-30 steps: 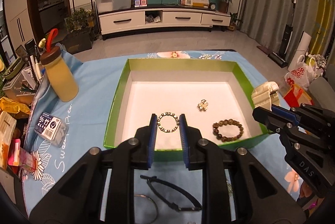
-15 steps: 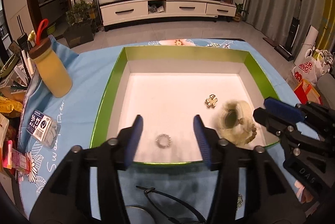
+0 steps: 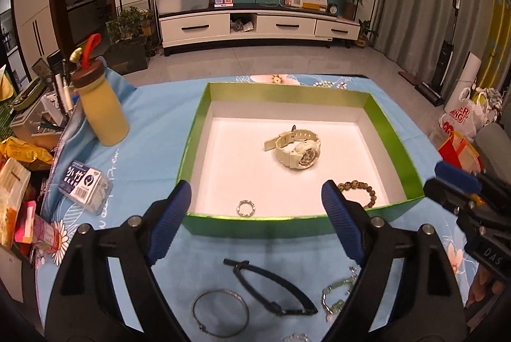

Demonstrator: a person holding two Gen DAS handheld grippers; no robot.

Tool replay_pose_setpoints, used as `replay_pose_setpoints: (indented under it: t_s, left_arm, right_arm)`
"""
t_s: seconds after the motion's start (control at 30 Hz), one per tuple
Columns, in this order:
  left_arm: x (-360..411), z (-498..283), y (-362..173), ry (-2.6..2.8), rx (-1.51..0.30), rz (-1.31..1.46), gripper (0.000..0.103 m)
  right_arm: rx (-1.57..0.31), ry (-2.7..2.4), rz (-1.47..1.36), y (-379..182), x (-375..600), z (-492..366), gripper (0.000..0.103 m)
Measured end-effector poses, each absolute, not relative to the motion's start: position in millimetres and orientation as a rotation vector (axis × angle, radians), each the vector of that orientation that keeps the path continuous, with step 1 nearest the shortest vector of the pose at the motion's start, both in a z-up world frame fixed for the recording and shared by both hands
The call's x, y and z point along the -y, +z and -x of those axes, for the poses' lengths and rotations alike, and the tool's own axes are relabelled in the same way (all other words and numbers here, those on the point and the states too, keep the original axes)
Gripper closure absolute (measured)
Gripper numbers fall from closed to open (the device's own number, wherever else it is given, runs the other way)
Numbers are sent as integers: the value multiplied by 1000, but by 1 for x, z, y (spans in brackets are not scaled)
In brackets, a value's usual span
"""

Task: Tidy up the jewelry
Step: 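Withdraw both tools from the box toward the remaining bead bracelets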

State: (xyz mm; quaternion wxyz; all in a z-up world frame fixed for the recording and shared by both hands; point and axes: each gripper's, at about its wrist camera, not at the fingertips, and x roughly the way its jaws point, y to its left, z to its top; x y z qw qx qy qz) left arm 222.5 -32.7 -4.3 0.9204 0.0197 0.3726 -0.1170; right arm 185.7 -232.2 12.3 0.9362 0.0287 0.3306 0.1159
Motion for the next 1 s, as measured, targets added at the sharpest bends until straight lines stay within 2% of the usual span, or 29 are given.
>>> replay_pose_setpoints:
  t_s: [0.3,0.73,1.0]
  left_arm:
    - [11,-182,0,-236,-765,10,16]
    - [-82,-121,-31,-75,-845,171,16]
    - [-101,-90,-53,-58,-900,208,15]
  right_arm:
    - [-731,231,-94,-3,239,-144,64]
    - [-813,230,-141,-27,243,-105,64]
    - [-848,262,-136,-34,230,-89,64]
